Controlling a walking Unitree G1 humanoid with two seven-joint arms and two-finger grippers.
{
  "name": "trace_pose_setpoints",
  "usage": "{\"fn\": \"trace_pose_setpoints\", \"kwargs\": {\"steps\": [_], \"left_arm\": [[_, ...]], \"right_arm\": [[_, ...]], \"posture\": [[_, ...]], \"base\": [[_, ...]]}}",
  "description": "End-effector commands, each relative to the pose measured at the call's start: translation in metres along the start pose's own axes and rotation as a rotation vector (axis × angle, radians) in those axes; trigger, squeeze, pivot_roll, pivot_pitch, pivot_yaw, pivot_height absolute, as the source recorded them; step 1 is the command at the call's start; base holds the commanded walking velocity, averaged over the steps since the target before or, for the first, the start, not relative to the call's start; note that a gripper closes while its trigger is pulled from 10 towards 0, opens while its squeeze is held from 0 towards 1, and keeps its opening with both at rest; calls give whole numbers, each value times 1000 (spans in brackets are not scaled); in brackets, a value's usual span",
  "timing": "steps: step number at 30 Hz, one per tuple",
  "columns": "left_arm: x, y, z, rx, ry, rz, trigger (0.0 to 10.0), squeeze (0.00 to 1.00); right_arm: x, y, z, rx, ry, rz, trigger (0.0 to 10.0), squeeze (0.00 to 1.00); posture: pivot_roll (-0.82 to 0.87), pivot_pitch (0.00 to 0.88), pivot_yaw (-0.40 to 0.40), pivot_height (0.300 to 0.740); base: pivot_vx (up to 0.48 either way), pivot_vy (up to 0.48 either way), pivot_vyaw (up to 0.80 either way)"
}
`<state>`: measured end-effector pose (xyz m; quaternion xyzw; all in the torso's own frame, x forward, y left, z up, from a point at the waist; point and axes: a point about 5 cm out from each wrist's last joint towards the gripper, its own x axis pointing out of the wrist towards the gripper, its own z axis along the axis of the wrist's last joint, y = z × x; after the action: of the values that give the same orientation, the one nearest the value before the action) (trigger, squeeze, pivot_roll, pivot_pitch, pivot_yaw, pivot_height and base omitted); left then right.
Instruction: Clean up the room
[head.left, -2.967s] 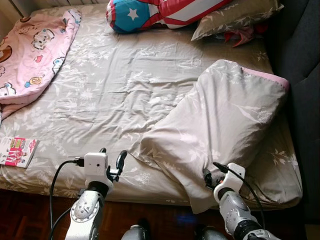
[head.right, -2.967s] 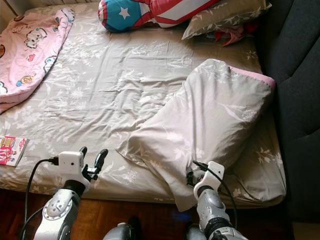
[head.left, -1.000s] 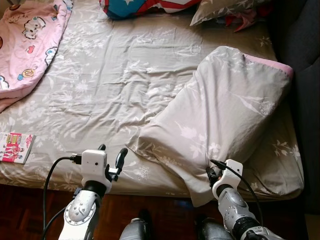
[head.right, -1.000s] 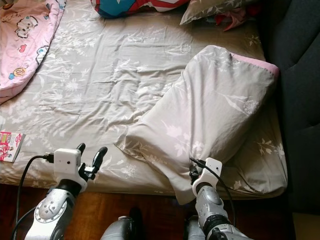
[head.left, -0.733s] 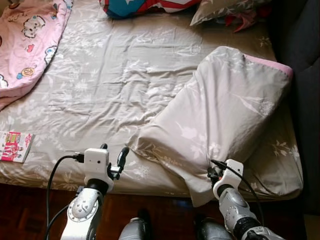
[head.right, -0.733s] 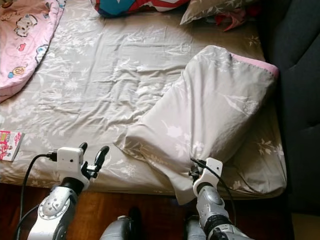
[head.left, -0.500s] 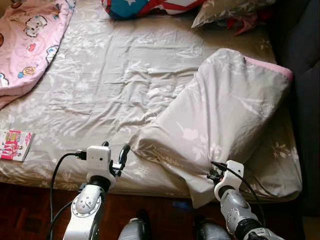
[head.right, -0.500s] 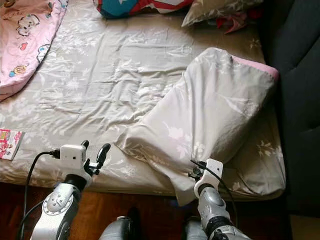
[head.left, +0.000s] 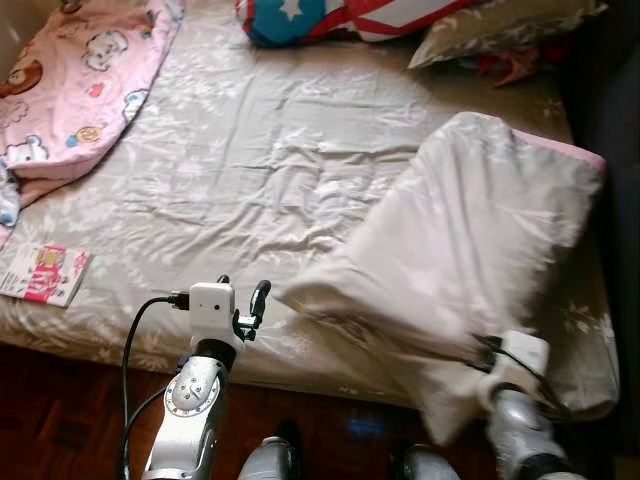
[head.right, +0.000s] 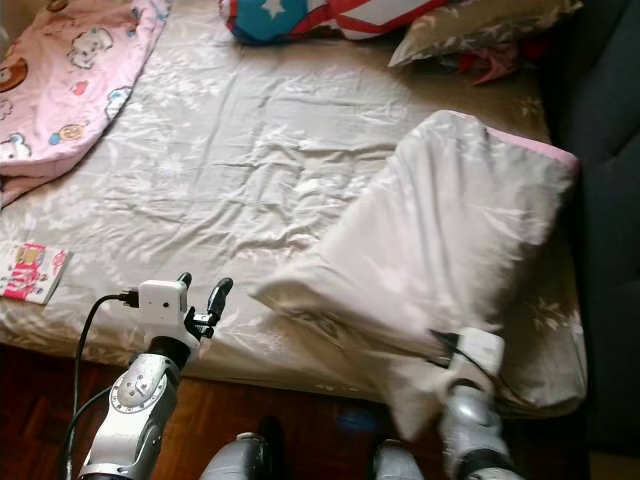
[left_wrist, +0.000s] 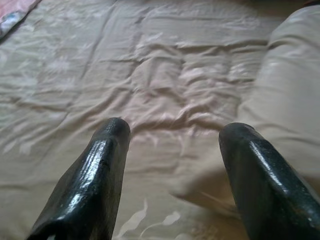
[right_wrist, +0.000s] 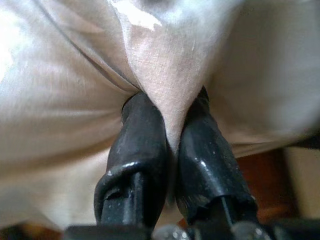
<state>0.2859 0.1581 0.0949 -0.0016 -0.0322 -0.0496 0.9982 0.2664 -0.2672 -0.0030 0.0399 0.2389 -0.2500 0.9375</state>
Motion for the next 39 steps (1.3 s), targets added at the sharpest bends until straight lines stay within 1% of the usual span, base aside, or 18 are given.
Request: {"fn": "trace_pose_setpoints", "kwargs": {"steps": [1, 3, 4, 8, 11, 14, 15, 16, 19, 21, 22, 26, 27, 29, 30, 33, 36, 39], "left_arm": [[-3, 4, -8, 6, 23, 20, 10000, 0], [0, 3, -9, 4, 19, 19, 10000, 0], [0, 3, -9, 4, 19, 19, 10000, 0], [3, 3, -10, 4, 14, 18, 10000, 0], [5, 3, -11, 3, 11, 16, 10000, 0], [6, 3, -11, 3, 8, 11, 10000, 0], [6, 3, -12, 3, 8, 10, 10000, 0], [6, 3, -12, 4, 8, 8, 10000, 0], [7, 3, -13, 5, 7, 5, 10000, 0], [6, 3, -13, 6, 7, 4, 10000, 0], [6, 3, -14, 6, 7, 2, 10000, 0], [6, 3, -17, 6, 14, 0, 10000, 0], [4, 5, -21, -1, 28, 12, 10000, 0], [3, 6, -23, -6, 34, 18, 10000, 0], [-1, 8, -30, -26, 62, 32, 10000, 0], [-7, 10, -40, -53, 100, 53, 10000, 0], [-17, 13, -54, -84, 148, 82, 10000, 0], [-29, 20, -73, -96, 225, 122, 10000, 0]], "right_arm": [[3, -44, 21, 16, -110, -191, 0, 0], [2, -80, 41, -27, -188, -338, 0, 0], [2, -80, 41, -27, -188, -338, 0, 0], [-1, -105, 60, -84, -264, -449, 0, 0], [-3, -112, 73, -115, -318, -492, 0, 0], [0, -103, 74, -138, -307, -464, 0, 0], [0, -101, 72, -146, -297, -458, 2392, 0], [1, -95, 71, -152, -293, -437, 10000, 0], [3, -80, 65, -149, -288, -389, 10000, 0], [3, -77, 65, -159, -293, -381, 10000, 0], [2, -72, 67, -216, -324, -366, 10000, 1000], [1, -59, 75, -309, -407, -296, 10000, 1000], [1, -42, 78, -337, -451, -197, 10000, 631], [0, -37, 78, -343, -462, -160, 10000, 631], [0, -23, 73, -329, -454, -71, 10000, 0], [-2, -4, 66, -312, -440, 39, 10000, 0], [-7, 23, 46, -291, -380, 193, 10000, 0], [-16, 44, 9, -333, -251, 326, 10000, 0]], "posture": [[-117, 226, 24, 740], [-134, 220, 22, 740], [-134, 220, 22, 740], [-146, 212, 23, 740], [-150, 209, 25, 740], [-151, 198, 28, 740], [-151, 198, 28, 740], [-142, 192, 32, 740], [-136, 185, 37, 740], [-134, 183, 40, 740], [-134, 179, 43, 740], [-140, 171, 45, 740], [-144, 164, 45, 740], [-144, 164, 45, 740], [-142, 156, 44, 740], [-142, 154, 44, 740], [-148, 135, 37, 740], [-140, 106, 36, 740]], "base": [[0, 0, 0], [0, 0, 0], [0, 0, 0], [0, 0, 0], [0, 0, 0], [0, 0, 0], [0, 0, 0], [0, 0, 0], [0, 0, 0], [0, 0, 0], [0, 0, 0], [0, 0, 0], [0, 0, 0], [0, 0, 0], [0, 0, 0], [0, 0, 0], [0, 0, 0], [0, 0, 0]]}}
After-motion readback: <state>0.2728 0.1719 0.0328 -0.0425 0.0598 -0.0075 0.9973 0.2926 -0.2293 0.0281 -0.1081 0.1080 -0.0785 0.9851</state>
